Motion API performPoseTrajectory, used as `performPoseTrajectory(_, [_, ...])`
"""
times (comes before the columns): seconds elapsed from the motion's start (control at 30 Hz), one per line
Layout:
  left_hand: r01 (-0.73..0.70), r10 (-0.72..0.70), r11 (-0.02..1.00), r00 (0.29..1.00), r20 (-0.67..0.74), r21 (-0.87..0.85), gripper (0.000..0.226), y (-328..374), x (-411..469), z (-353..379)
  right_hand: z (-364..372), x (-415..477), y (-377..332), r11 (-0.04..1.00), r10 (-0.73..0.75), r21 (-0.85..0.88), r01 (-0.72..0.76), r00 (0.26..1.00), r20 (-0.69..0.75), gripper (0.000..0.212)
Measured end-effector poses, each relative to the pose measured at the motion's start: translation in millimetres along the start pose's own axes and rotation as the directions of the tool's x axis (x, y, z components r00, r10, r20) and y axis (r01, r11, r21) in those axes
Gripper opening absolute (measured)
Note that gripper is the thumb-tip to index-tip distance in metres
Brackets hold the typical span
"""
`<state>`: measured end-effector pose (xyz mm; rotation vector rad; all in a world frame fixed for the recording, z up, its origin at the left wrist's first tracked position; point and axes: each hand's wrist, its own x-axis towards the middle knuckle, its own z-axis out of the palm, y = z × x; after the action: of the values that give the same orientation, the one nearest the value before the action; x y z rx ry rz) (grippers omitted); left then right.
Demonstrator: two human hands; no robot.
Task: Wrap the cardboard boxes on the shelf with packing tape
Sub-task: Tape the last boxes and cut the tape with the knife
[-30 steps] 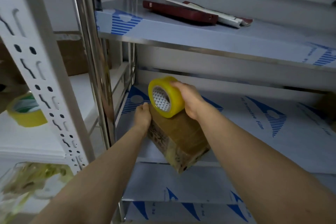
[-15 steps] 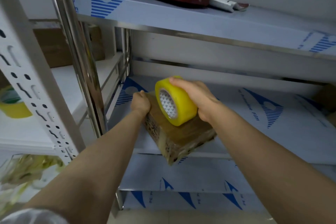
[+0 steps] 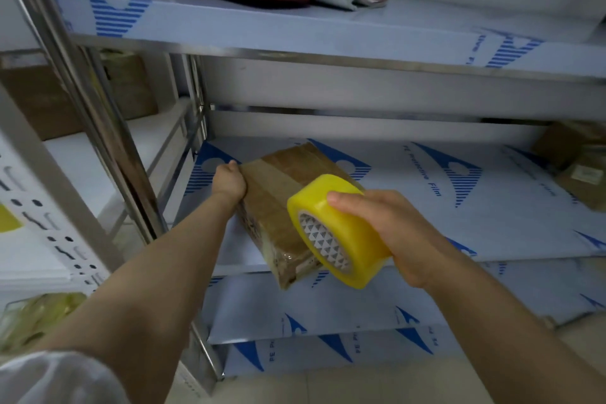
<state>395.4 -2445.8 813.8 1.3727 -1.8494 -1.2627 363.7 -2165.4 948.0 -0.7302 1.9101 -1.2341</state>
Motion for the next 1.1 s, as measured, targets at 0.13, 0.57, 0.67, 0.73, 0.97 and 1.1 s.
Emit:
performPoseTrajectory(0.13, [0.006,-0.006,0.999,1.000,0.013,-0.037,0.049,-1.5,-1.4,-2.2,5.8,-6.8,11.0,0.999,0.014,0.041,-0.012,0.999,-0.037,0.038])
performPoseTrajectory(0.57, [0.116,-0.102,0.961,0.992,0.069,-0.250,0.058,-1.5,-4.3,-5.0,11.4,-3.5,21.0,0.995,0.088,0.059,-0.084,0.994,-0.062,0.040])
performPoseTrajectory(0.67, [0.124,-0.104,0.950,0.991,0.085,-0.287,0.045,-4.9,-1.9,-6.3,11.9,-4.1,22.5,0.994,0.096,0.058,-0.093,0.994,-0.057,0.042])
performPoseTrajectory(0.73, [0.104,-0.087,0.957,0.993,0.074,-0.272,0.038,-3.1,-2.5,-7.4,13.5,-5.5,23.6,0.994,0.103,0.055,-0.099,0.992,-0.068,0.049])
performPoseTrajectory(0.97, [0.064,-0.058,0.974,0.998,0.034,-0.215,0.032,-0.1,-5.2,-5.7,14.9,-12.2,34.6,0.987,0.162,0.040,-0.158,0.980,-0.113,0.040])
performPoseTrajectory(1.1, [0.057,-0.052,0.975,0.998,0.027,-0.213,0.031,1.5,-7.7,-4.6,15.6,-18.5,39.5,0.979,0.203,0.059,-0.197,0.970,-0.134,0.044])
